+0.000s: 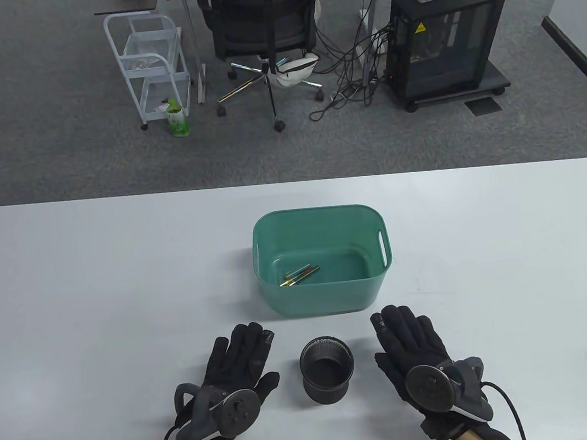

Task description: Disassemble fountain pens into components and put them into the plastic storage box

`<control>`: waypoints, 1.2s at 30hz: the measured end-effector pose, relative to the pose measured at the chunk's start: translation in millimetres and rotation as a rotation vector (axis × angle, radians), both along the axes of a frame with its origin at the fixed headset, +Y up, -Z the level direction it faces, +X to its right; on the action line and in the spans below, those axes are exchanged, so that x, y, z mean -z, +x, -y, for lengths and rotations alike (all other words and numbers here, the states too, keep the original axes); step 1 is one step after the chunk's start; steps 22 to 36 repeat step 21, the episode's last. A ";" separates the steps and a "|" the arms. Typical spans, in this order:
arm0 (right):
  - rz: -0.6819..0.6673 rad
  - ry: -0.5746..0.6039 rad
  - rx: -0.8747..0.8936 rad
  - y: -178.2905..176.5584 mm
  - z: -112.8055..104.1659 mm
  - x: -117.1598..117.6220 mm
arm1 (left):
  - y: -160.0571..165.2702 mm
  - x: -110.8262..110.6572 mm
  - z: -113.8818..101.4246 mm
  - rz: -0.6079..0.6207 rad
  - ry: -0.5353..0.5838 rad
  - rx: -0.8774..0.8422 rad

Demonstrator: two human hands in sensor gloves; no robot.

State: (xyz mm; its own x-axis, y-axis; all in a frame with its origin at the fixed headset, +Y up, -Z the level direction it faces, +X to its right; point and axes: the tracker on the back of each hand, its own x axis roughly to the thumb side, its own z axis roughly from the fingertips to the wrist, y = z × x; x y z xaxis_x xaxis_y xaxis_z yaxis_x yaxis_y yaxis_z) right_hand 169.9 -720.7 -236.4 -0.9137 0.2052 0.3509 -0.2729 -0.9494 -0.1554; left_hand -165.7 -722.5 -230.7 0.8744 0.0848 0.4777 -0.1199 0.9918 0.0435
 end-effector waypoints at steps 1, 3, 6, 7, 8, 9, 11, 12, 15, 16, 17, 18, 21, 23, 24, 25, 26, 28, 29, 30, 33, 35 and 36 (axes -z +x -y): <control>0.000 0.002 0.000 0.1 -0.1 -0.1 | 0.2 0.1 0.1 0.001 0.000 0.000; 0.000 0.003 0.001 0.2 -0.1 -0.1 | 0.4 0.0 0.3 0.003 -0.001 0.002; 0.000 0.001 0.001 0.4 0.4 0.0 | 0.4 0.0 0.6 0.003 -0.001 0.002; 0.000 0.000 0.000 0.4 0.5 0.0 | 0.4 0.1 0.6 0.003 -0.001 0.003; 0.000 0.000 -0.001 0.5 0.2 -0.3 | 0.3 0.1 0.8 0.002 -0.002 0.003; 0.000 0.001 0.000 0.6 0.2 -0.3 | 0.3 0.1 0.7 0.001 -0.002 0.003; -0.001 0.002 0.003 0.7 0.2 -0.3 | 0.2 0.0 0.8 0.001 -0.001 0.001; -0.002 0.001 0.004 0.8 0.5 -0.2 | 0.1 0.1 1.0 0.000 0.000 0.000; -0.002 -0.001 0.000 1.0 0.6 -0.3 | 0.0 0.4 1.5 -0.001 -0.005 -0.002; -0.002 -0.002 0.001 1.1 0.5 -0.3 | 0.0 0.4 1.6 -0.001 -0.005 -0.001; -0.002 -0.002 0.003 1.3 0.5 -0.4 | 0.0 0.4 1.7 -0.002 -0.006 -0.001; -0.002 -0.002 0.004 1.4 0.5 -0.3 | 0.0 0.4 1.7 -0.002 -0.007 0.000; -0.001 0.000 0.006 1.8 0.2 -0.5 | 0.3 0.4 2.0 -0.001 -0.010 0.003; -0.001 0.000 0.006 1.8 0.2 -0.5 | 0.3 0.4 2.0 -0.001 -0.010 0.003; -0.001 0.000 0.006 1.8 0.2 -0.5 | 0.3 0.4 2.0 -0.001 -0.010 0.003; -0.001 0.000 0.006 1.8 0.2 -0.5 | 0.3 0.4 2.0 -0.001 -0.010 0.003; -0.001 0.000 0.006 1.8 0.2 -0.5 | 0.3 0.4 2.0 -0.001 -0.010 0.003; -0.001 0.000 0.006 1.8 0.2 -0.5 | 0.3 0.4 2.0 -0.001 -0.010 0.003; -0.001 0.000 0.006 1.8 0.2 -0.5 | 0.3 0.4 2.0 -0.001 -0.010 0.003; -0.001 0.000 0.006 1.8 0.2 -0.5 | 0.3 0.4 2.0 -0.001 -0.010 0.003; -0.001 0.000 0.006 1.8 0.2 -0.5 | 0.3 0.4 2.0 -0.001 -0.010 0.003; -0.001 0.000 0.006 1.8 0.2 -0.5 | 0.3 0.4 2.0 -0.001 -0.010 0.003; -0.001 0.000 0.006 1.8 0.2 -0.5 | 0.3 0.4 2.0 -0.001 -0.010 0.003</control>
